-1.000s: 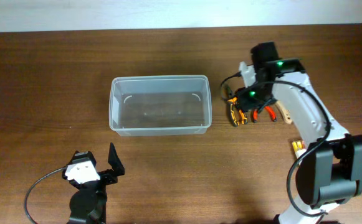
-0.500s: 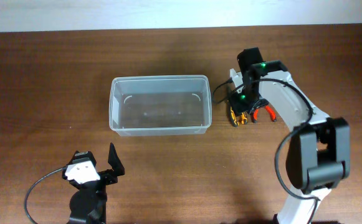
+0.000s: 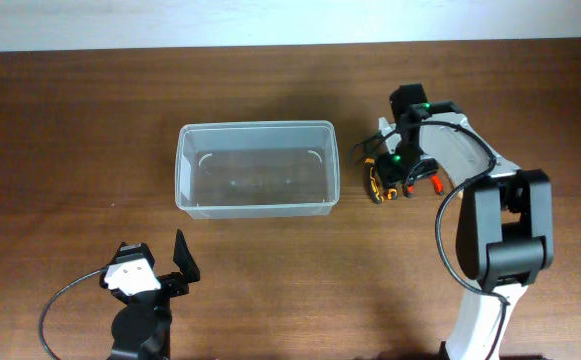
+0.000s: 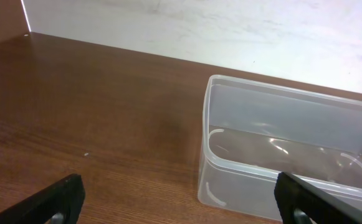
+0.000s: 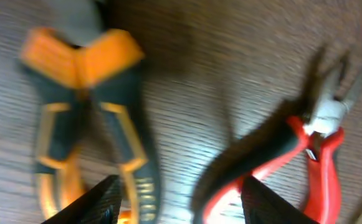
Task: Pack container
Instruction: 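Move the right gripper over the orange-black pliers and lower, then close the right gripper on the orange-black pliers' jaws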
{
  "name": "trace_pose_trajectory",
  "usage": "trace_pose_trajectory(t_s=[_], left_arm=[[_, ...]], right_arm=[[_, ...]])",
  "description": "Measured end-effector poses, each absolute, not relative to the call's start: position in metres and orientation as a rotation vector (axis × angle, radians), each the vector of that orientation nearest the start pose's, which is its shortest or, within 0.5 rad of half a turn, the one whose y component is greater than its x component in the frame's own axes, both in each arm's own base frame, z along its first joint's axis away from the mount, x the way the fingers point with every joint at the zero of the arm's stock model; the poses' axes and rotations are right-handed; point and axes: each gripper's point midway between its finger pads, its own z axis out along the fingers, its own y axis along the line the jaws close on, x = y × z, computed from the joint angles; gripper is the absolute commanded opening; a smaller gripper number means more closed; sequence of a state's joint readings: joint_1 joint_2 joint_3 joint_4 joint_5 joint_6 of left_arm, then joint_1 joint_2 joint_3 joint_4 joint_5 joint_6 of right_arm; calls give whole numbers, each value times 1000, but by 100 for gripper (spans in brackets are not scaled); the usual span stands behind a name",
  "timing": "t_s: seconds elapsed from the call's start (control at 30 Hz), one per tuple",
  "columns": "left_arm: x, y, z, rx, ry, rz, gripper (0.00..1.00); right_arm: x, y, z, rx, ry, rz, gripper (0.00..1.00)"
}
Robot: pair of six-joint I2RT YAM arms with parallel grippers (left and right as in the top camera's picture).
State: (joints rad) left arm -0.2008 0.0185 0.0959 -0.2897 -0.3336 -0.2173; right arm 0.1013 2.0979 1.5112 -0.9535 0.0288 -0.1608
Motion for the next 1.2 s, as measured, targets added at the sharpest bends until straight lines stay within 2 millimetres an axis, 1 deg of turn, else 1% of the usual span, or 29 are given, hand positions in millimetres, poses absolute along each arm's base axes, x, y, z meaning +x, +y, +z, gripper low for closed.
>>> trace_pose_trajectory(t_s=[0.07, 0.17, 0.37, 0.53, 0.6, 0.67, 0.73, 0.97, 1.2], left_arm=[[233, 10, 147, -253, 1753, -5, 99], [233, 10, 147, -253, 1753, -5, 99], [233, 10, 147, -253, 1753, -5, 99], [233, 10, 147, -253, 1753, -5, 99], [233, 10, 147, -253, 1753, -5, 99], [233, 10, 147, -253, 1753, -5, 99], [233, 10, 147, -253, 1753, -5, 99], [233, 10, 147, -253, 1753, -5, 99], [233, 10, 147, -253, 1753, -5, 99]], right_arm=[[397, 30, 10, -385, 3086, -46, 62], [397, 27, 10, -374, 3090, -45, 62], [395, 31, 4, -390, 3102, -11, 62], [396, 33, 4, -392, 3099, -2, 63], [396, 33, 4, -390, 3096, -1, 71], [397, 33, 4, -380, 3095, -1, 75], [397, 32, 4, -367, 3095, -8, 77], [393, 22, 4, -313, 3123, -105, 79], [391, 18, 9, -304, 3137, -143, 80]])
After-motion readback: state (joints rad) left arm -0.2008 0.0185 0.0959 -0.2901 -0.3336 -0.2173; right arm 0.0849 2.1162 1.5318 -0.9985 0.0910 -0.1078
